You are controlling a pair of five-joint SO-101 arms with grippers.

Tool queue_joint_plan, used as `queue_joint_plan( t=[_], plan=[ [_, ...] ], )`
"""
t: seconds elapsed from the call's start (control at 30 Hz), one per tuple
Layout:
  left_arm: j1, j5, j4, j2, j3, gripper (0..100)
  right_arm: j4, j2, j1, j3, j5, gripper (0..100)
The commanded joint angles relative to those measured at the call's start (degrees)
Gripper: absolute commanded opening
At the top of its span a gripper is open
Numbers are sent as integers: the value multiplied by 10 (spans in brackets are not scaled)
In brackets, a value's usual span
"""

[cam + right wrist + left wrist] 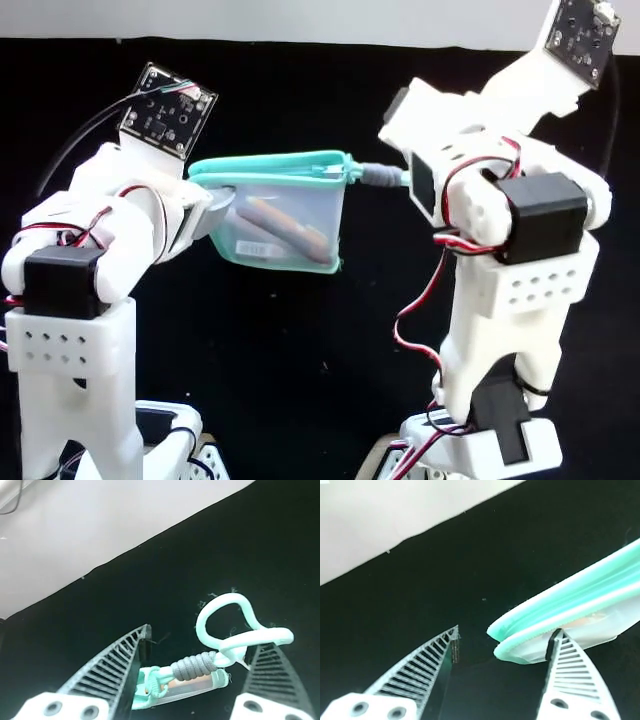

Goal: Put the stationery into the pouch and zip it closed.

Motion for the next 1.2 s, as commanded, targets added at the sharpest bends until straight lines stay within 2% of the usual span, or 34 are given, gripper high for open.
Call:
queue_joint_plan(
  t=[0.0, 0.2, 0.47, 0.6, 0.9, 1.17],
  plan=[
    [-4, 6, -7, -7, -44, 300, 7, 1, -35, -15, 7, 302],
    [-5, 6, 4, -10, -106, 300, 9, 0, -95, -19, 7, 302],
    [-5, 6, 72, -11, -190, 301, 10, -20, -102, -20, 9, 302],
    [-5, 6, 109, -11, -240, 301, 9, -76, -102, -15, 55, 296],
    [-4, 6, 195, -15, -291, 301, 11, -137, -100, -13, 98, 113],
    [-4, 6, 205, -138, -286, 300, 11, -193, -101, -9, 105, 74]
  ],
)
